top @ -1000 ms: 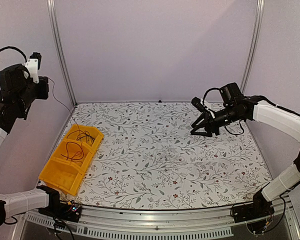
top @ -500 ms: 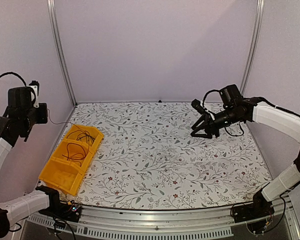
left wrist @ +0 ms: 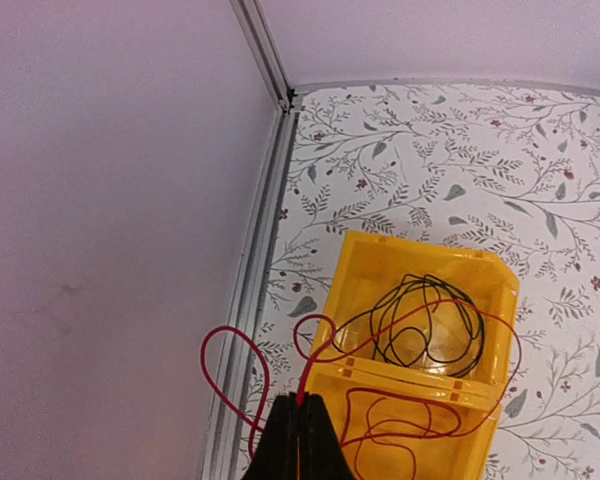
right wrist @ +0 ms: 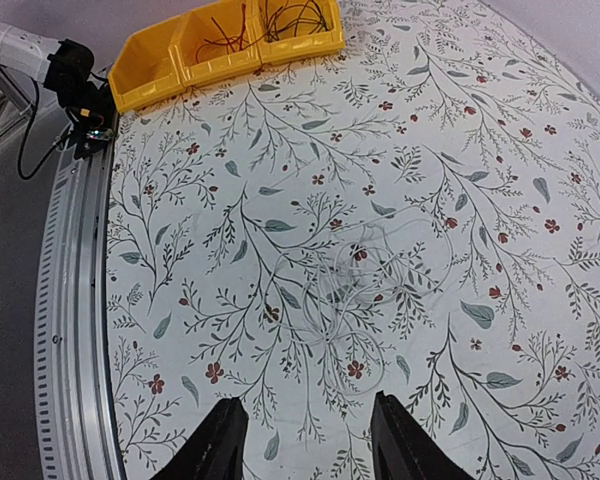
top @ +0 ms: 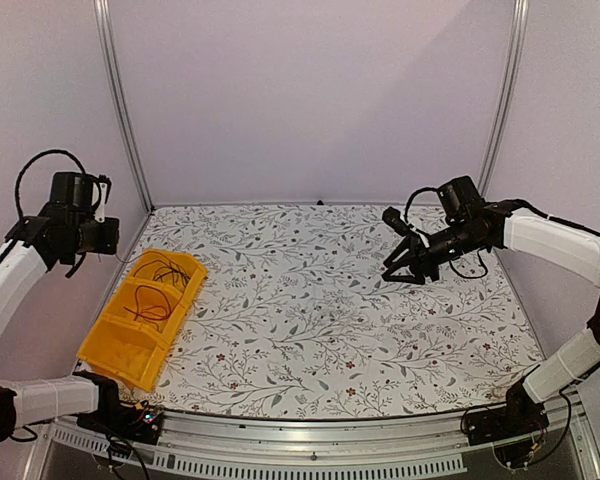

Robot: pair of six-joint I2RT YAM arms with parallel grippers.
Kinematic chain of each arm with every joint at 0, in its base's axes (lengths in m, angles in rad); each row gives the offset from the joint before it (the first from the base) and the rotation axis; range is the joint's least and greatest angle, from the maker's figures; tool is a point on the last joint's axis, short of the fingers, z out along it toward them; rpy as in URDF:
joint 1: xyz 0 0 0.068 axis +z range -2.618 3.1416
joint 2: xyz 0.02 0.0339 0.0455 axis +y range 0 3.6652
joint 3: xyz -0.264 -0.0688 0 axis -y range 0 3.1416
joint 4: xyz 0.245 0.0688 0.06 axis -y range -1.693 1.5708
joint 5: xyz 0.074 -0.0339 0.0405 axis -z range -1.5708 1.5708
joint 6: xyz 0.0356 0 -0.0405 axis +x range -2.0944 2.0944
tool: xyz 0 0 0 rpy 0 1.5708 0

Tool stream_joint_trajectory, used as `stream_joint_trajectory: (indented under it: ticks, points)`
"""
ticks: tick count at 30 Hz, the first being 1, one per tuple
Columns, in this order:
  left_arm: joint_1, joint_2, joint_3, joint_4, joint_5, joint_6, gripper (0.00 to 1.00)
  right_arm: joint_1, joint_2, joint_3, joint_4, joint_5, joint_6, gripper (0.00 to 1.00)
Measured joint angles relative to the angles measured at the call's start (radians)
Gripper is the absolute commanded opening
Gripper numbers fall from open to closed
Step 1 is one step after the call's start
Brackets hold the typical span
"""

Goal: Untangle the cables

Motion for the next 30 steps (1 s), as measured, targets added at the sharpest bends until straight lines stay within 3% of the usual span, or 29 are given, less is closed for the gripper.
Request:
stream_joint_trajectory:
  ticks: [8,20,25,30]
  points:
    - [0.039,0.225,-0.051,-0.002,0.288,-0.136,0.00,0.000,0.000,-0.011,0.005,0.003,-0.004,0.47]
    - [0.043,0.492,-0.071,-0.009,0.425,-0.319,0.00,0.000,0.001,-0.024,0.007,0.011,-0.012,0.47]
    - [0.038,0.472,-0.095,-0.004,0.453,-0.389,0.00,0.000,0.006,-0.023,0.007,0.011,-0.017,0.47]
    - [0.003,0.354,-0.183,-0.072,0.445,-0.464,0.00,0.000,0.019,-0.019,0.007,0.008,-0.020,0.47]
